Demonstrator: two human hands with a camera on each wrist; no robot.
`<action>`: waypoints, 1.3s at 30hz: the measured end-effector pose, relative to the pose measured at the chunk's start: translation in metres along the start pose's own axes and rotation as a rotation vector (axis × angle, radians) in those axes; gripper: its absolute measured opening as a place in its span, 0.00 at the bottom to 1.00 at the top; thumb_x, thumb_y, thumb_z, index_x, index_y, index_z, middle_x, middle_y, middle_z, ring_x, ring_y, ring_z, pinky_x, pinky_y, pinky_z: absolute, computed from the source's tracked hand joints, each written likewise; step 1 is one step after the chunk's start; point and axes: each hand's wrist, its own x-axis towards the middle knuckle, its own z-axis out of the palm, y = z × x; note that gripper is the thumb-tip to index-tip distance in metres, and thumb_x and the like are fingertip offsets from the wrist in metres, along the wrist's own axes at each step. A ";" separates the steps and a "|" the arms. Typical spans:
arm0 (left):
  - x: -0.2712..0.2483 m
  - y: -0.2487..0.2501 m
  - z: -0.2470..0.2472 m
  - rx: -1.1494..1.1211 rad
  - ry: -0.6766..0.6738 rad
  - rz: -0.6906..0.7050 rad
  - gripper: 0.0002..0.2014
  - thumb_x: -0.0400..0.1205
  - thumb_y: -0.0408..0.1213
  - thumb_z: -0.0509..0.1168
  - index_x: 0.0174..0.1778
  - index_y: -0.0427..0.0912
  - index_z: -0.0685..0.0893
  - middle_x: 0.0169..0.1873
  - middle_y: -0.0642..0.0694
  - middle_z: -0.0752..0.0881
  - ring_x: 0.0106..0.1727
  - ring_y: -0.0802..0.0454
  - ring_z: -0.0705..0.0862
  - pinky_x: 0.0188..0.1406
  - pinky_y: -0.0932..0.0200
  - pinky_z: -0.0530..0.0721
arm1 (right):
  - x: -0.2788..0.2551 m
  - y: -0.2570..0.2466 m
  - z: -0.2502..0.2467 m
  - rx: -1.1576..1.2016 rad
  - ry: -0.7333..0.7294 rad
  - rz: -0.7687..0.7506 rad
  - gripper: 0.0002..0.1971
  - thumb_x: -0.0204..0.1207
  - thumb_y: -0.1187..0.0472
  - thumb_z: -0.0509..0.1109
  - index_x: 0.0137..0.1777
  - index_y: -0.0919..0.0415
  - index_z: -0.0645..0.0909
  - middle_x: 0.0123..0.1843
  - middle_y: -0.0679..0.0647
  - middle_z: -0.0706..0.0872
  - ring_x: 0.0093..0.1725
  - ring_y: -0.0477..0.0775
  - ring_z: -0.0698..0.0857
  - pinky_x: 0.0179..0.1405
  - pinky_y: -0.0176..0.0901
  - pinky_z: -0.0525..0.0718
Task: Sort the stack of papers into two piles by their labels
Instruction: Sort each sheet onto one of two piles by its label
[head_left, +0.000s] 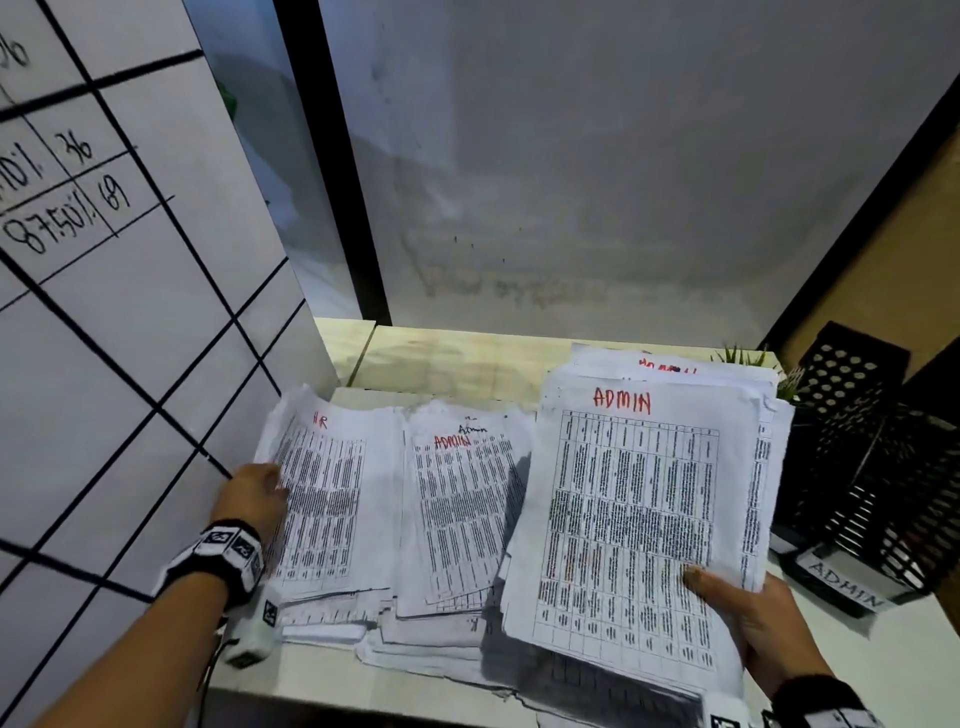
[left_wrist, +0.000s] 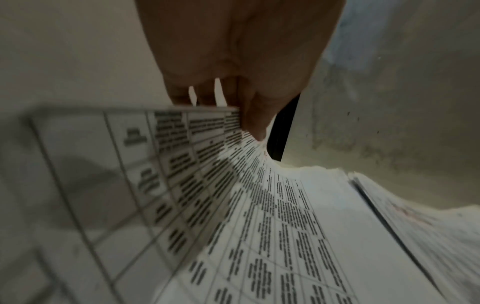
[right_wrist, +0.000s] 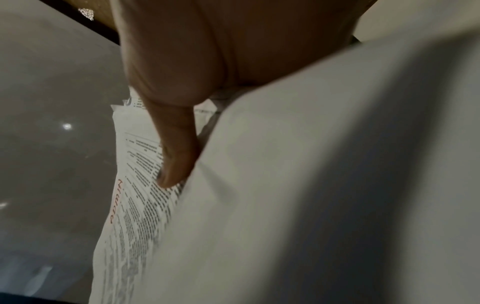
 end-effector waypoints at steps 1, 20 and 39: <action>0.004 -0.003 0.005 0.049 -0.041 -0.019 0.19 0.77 0.27 0.70 0.64 0.28 0.82 0.68 0.30 0.78 0.68 0.32 0.78 0.71 0.46 0.73 | -0.001 -0.001 0.000 -0.006 0.000 0.000 0.07 0.70 0.78 0.73 0.48 0.75 0.84 0.32 0.61 0.91 0.29 0.57 0.90 0.24 0.42 0.86; -0.126 0.201 0.082 -0.803 -0.228 0.165 0.14 0.71 0.33 0.79 0.47 0.40 0.81 0.39 0.46 0.83 0.38 0.52 0.81 0.36 0.66 0.83 | -0.005 -0.003 0.009 -0.125 -0.068 -0.010 0.25 0.53 0.66 0.84 0.48 0.81 0.84 0.41 0.77 0.88 0.39 0.75 0.89 0.37 0.56 0.90; -0.156 0.184 0.080 -0.769 -0.151 0.921 0.08 0.78 0.36 0.69 0.51 0.48 0.90 0.65 0.53 0.84 0.67 0.55 0.81 0.65 0.58 0.80 | -0.002 -0.002 0.006 -0.096 -0.060 0.012 0.19 0.58 0.71 0.78 0.49 0.80 0.84 0.43 0.77 0.89 0.37 0.71 0.90 0.43 0.62 0.89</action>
